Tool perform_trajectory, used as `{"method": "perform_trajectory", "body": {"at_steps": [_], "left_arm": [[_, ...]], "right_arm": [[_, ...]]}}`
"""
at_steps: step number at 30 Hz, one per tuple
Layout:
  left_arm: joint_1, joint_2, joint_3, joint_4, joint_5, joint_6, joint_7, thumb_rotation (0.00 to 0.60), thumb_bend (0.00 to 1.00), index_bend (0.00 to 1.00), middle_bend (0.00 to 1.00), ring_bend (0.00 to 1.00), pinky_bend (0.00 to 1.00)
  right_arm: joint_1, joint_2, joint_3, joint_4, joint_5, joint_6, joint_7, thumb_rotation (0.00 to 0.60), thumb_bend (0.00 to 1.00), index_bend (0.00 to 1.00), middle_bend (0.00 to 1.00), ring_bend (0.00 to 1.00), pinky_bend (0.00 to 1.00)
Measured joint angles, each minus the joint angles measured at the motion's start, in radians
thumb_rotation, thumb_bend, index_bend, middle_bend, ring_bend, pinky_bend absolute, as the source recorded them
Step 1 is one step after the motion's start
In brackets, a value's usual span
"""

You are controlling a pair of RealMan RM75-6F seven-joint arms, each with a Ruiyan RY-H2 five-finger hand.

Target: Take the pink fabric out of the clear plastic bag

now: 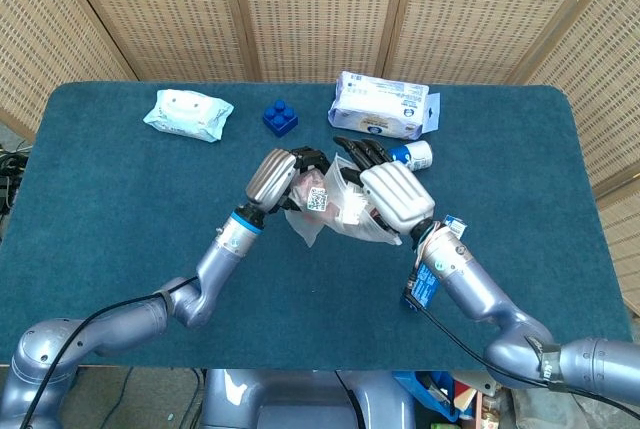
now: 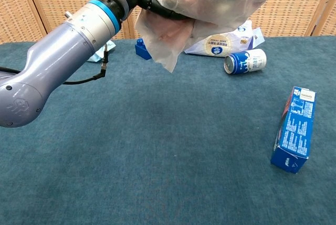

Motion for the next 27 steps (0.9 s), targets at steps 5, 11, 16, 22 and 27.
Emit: {"method": "perform_trajectory", "body": {"at_steps": [5, 11, 16, 22, 27], "left_arm": [[0.002, 0.001, 0.0, -0.003, 0.001, 0.003, 0.002, 0.6, 0.43, 0.59, 0.58, 0.48, 0.62], [0.005, 0.005, 0.0, -0.006, 0.0, 0.002, 0.003, 0.6, 0.43, 0.59, 0.58, 0.48, 0.62], [0.007, 0.006, 0.0, -0.009, -0.001, 0.004, 0.002, 0.6, 0.43, 0.59, 0.57, 0.48, 0.62], [0.01, 0.014, 0.005, -0.016, 0.001, -0.002, 0.006, 0.6, 0.43, 0.48, 0.37, 0.32, 0.5], [0.013, 0.027, 0.017, -0.02, 0.0, -0.021, 0.03, 0.6, 0.42, 0.25, 0.13, 0.06, 0.21]], "right_arm": [[-0.005, -0.001, 0.001, -0.003, -0.009, 0.006, 0.008, 0.6, 0.6, 0.79, 0.0, 0.0, 0.0], [-0.013, -0.013, 0.001, 0.004, -0.035, 0.033, 0.007, 0.6, 0.69, 0.83, 0.0, 0.0, 0.0], [-0.017, -0.023, 0.0, 0.011, -0.047, 0.043, 0.006, 0.6, 0.75, 0.84, 0.0, 0.0, 0.0], [-0.023, -0.027, -0.002, 0.011, -0.063, 0.047, 0.014, 0.6, 0.75, 0.85, 0.0, 0.0, 0.0], [-0.031, -0.027, -0.001, 0.01, -0.082, 0.055, 0.027, 0.6, 0.75, 0.86, 0.0, 0.0, 0.0]]}}
